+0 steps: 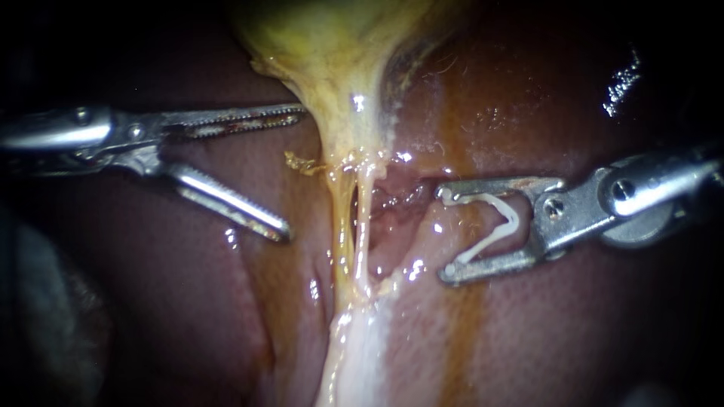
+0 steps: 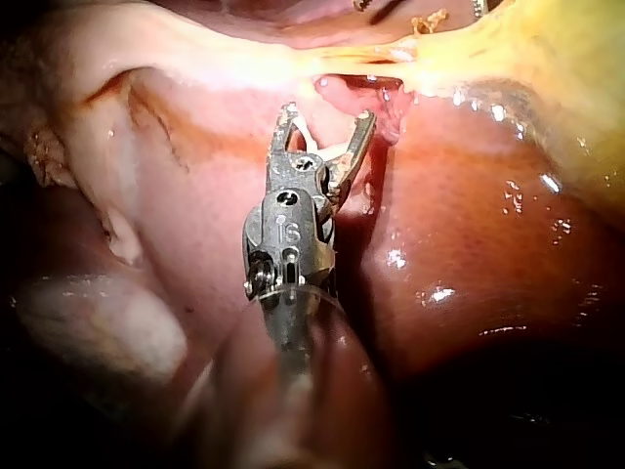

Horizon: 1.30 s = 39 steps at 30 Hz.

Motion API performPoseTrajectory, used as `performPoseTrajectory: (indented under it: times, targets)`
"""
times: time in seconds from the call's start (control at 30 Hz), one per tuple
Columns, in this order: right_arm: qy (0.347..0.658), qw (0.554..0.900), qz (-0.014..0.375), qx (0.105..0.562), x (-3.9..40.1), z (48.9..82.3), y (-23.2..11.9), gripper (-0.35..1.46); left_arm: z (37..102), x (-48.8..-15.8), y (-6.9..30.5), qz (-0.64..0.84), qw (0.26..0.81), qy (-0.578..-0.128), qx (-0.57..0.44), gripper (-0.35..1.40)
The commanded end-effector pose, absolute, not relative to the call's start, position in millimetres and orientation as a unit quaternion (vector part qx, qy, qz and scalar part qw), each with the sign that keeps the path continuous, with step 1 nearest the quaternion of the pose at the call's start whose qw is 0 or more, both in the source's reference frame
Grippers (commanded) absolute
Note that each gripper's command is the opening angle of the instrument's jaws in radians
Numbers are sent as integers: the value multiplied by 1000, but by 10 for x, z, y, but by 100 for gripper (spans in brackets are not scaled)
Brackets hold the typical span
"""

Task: Grabbing gallbladder

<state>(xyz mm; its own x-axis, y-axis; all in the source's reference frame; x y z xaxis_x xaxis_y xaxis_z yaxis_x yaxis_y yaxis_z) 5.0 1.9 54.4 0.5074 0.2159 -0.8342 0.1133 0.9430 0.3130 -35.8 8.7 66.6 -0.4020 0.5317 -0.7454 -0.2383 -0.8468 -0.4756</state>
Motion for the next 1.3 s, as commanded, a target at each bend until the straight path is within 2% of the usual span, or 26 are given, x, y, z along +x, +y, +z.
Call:
performPoseTrajectory:
  times: [0.03, 0.2, 0.57, 1.03, 1.13, 1.3]
  targets:
    - [495, 852, 30, 166, 50, 544, 19, 50, 668, -356, 88, 824, 234, -148, -494, 100]
    - [495, 852, 30, 166, 51, 544, 19, 50, 670, -357, 88, 825, 235, -146, -494, 86]
    - [495, 852, 30, 166, 51, 544, 20, 50, 661, -362, 88, 820, 267, -141, -486, 43]
    - [495, 852, 30, 166, 51, 544, 20, 50, 656, -365, 85, 818, 281, -140, -482, 14]
    - [495, 852, 30, 166, 51, 544, 20, 50, 654, -365, 84, 817, 287, -141, -481, -1]
    - [495, 852, 30, 166, 51, 544, 20, 50, 651, -366, 81, 815, 293, -143, -480, -11]
